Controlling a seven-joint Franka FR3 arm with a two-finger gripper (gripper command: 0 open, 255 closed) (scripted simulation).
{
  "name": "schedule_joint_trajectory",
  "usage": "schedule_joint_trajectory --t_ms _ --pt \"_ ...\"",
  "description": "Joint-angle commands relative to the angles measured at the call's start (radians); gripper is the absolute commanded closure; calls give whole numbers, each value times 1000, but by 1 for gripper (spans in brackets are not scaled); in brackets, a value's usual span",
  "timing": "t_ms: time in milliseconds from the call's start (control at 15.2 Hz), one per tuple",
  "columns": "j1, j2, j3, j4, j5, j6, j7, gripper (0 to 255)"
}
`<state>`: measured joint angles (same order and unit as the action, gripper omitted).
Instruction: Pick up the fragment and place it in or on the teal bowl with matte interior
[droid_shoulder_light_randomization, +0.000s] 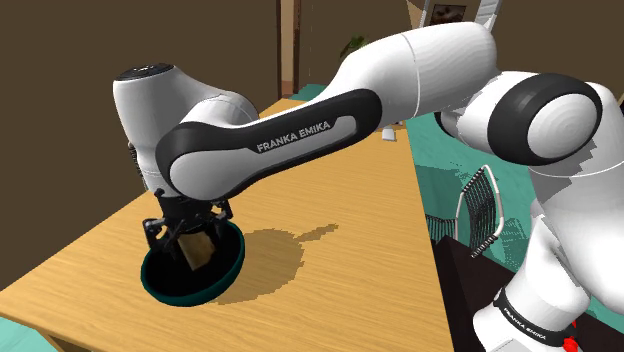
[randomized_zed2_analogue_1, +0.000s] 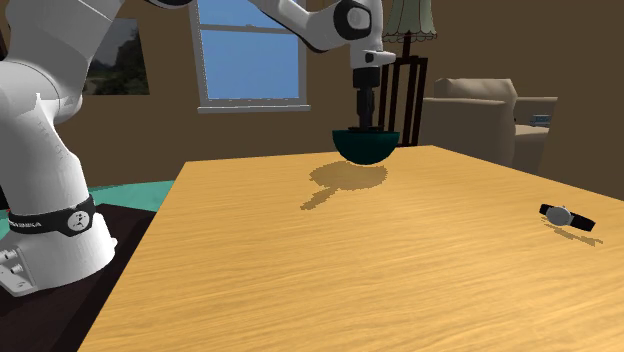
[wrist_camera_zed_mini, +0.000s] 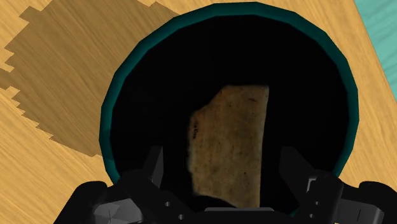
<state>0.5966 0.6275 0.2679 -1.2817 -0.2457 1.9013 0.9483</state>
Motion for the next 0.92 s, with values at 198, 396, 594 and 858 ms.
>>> schedule_joint_trajectory --t_ms 198,396,594,858 --pt "5 -12 3 47 5 -59 -5 0" --pt "12 -18 6 99 8 -115 -10 0" --pt "12 -18 6 99 8 -115 -10 0" --pt "12 -18 6 99 8 -115 -10 0"
